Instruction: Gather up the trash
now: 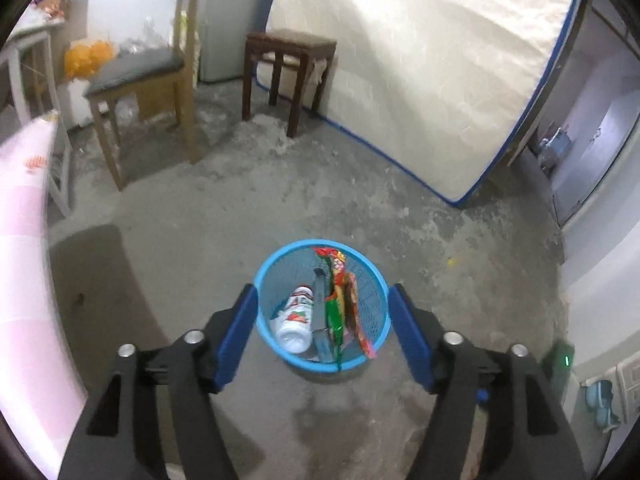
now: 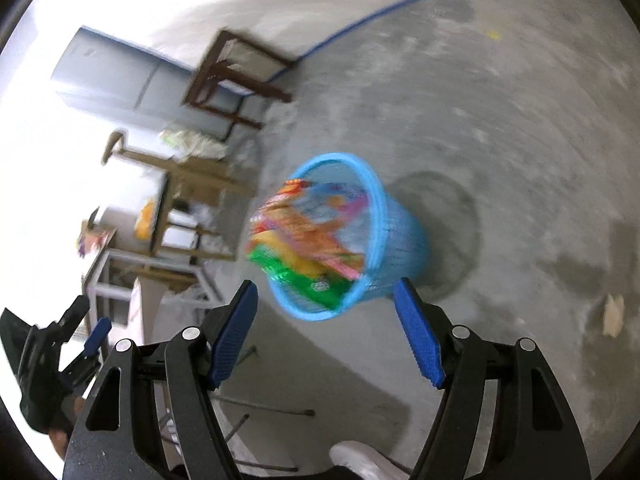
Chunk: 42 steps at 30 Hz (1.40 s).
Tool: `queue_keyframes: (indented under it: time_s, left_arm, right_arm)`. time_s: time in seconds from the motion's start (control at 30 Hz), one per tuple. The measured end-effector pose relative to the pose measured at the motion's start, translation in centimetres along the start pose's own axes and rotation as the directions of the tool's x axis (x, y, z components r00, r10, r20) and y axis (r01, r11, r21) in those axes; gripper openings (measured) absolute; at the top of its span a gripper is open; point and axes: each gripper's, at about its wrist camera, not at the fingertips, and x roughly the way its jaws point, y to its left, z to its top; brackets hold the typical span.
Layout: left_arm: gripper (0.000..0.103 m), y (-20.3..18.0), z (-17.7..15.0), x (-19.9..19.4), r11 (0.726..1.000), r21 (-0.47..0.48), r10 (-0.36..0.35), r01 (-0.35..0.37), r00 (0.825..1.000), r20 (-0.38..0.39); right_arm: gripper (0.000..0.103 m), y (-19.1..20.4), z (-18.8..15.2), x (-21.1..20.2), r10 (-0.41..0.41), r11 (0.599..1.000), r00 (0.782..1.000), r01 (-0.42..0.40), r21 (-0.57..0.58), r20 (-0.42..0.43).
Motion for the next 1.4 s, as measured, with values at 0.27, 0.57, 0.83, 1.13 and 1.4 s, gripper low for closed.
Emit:
queue_keyframes:
  time_s: [0.27, 0.57, 0.83, 1.13, 1.4]
  left_arm:
    - [0.096, 4.0, -5.0, -12.8, 0.996, -0.003, 0.094, -0.094, 0.986, 0.138]
    - [0.097, 8.8, -10.3, -21.4, 0.959, -0.207, 0.237, -0.194, 0.948, 0.212]
    - [0.097, 10.6, -11.2, -27.0, 0.935, -0.218, 0.332, -0.28, 0.906, 0.264]
    - [0.097, 12.9, -14.1, -28.9, 0.866, -0.321, 0.454, -0.383, 0.872, 0.184]
    - [0.097, 12.2, -15.8, -28.7, 0.826, -0.36, 0.509, -0.433, 0.848, 0.147]
  right_arm:
    - [0.084, 12.3, -6.0, -3.0, -0.025, 0.895, 0.999, 0.037, -0.445, 0.032]
    - [0.095, 25.0, -13.7, -7.6, 0.019, 0.576, 0.993, 0.086, -0.813, 0.119]
    - [0.095, 28.5, -16.3, -9.3, 0.054, 0.543, 0.988, 0.093, -0.835, 0.145]
    - [0.095, 30.2, -19.3, -10.2, 0.057, 0.471, 0.982, 0.131, -0.872, 0.178]
    - [0.095, 30.7, -19.9, -10.3, 0.047, 0.474, 0.985, 0.126, -0.871, 0.168]
